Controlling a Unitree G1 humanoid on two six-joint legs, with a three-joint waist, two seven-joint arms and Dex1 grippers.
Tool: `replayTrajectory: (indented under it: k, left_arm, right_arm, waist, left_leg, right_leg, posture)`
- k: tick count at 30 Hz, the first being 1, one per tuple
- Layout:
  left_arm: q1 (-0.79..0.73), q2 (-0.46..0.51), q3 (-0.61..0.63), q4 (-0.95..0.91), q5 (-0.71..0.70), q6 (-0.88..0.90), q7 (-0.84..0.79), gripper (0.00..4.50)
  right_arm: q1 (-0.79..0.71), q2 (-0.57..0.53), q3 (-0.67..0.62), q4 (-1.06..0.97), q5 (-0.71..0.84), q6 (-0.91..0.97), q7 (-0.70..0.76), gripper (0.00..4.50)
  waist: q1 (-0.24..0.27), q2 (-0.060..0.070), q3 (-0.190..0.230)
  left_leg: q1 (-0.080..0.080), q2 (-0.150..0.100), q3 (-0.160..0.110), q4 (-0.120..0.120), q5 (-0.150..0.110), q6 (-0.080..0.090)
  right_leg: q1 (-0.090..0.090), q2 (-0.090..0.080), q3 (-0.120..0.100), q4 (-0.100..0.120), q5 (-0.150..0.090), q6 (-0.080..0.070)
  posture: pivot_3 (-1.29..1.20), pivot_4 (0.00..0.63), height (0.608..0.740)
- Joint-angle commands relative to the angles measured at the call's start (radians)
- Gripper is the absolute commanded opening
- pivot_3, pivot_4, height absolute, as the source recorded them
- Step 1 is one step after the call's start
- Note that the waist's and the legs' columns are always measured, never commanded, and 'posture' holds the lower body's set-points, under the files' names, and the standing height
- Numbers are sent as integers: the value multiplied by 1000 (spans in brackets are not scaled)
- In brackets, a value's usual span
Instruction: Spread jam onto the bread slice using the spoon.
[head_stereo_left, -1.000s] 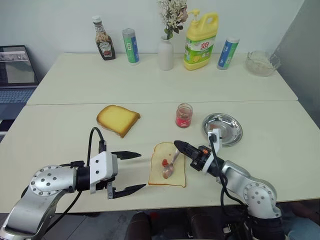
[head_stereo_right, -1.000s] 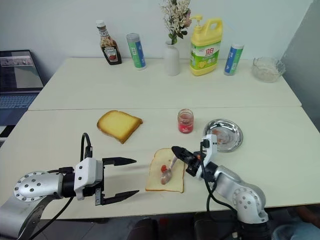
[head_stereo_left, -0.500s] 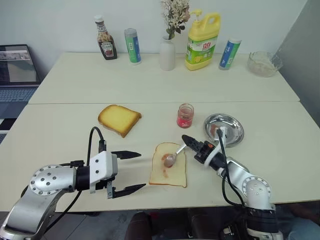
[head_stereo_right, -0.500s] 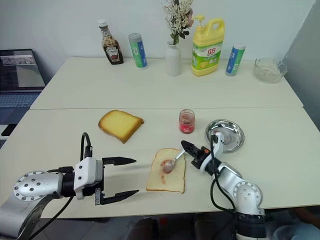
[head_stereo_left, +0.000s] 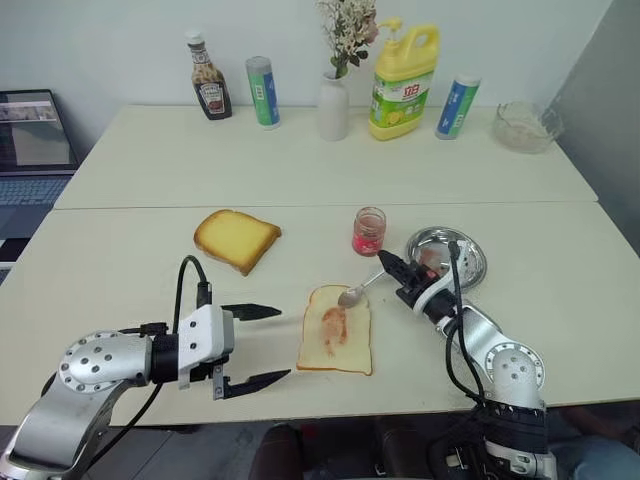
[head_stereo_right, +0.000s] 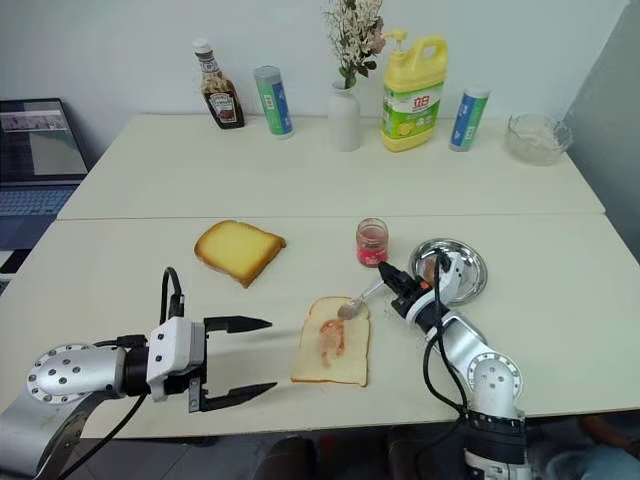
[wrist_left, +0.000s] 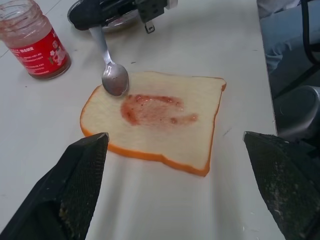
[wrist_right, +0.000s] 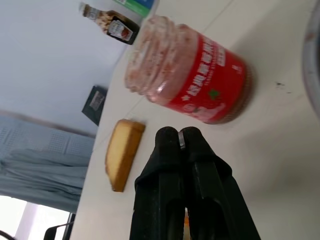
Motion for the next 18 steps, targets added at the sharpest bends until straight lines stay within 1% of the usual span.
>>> replayTrajectory:
  k: [1,6,11,14,18]
  left_arm:
    - [2,5,2,-6,5,-22,-2,4500]
    - [7,1,1,-9,7,-22,3,4500]
    - [14,-4,1,-12,6,-22,7,4500]
    - [6,-17,14,14,7,-17,28,4500]
    - [-10,-31,23,44,7,-14,54,4500]
  right_arm:
    - [-4,6,61,-21,-24,11,32,43]
    - [37,-43,137,-107,14,107,77,43]
    - [47,-87,156,-155,31,144,111,43]
    - [22,-66,137,-140,33,116,87,43]
    - [-33,-1,132,-54,-62,26,42,43]
  waist:
    - [0,0,0]
    - [-1,0,0]
    - [0,0,0]
    - [0,0,0]
    - [-1,0,0]
  left_leg:
    - [0,0,0,0,0,0]
    - [0,0,0,0,0,0]
    - [0,0,0,0,0,0]
    - [0,0,0,0,0,0]
    - [0,0,0,1,0,0]
  right_leg:
    - [0,0,0,0,0,0]
    - [0,0,0,0,0,0]
    - [0,0,0,0,0,0]
    - [0,0,0,0,-1,1]
    - [0,0,0,1,-2,3]
  posture:
    - [0,150,740]
    - [0,150,740]
    - [0,150,740]
    - [0,150,740]
    - [0,150,740]
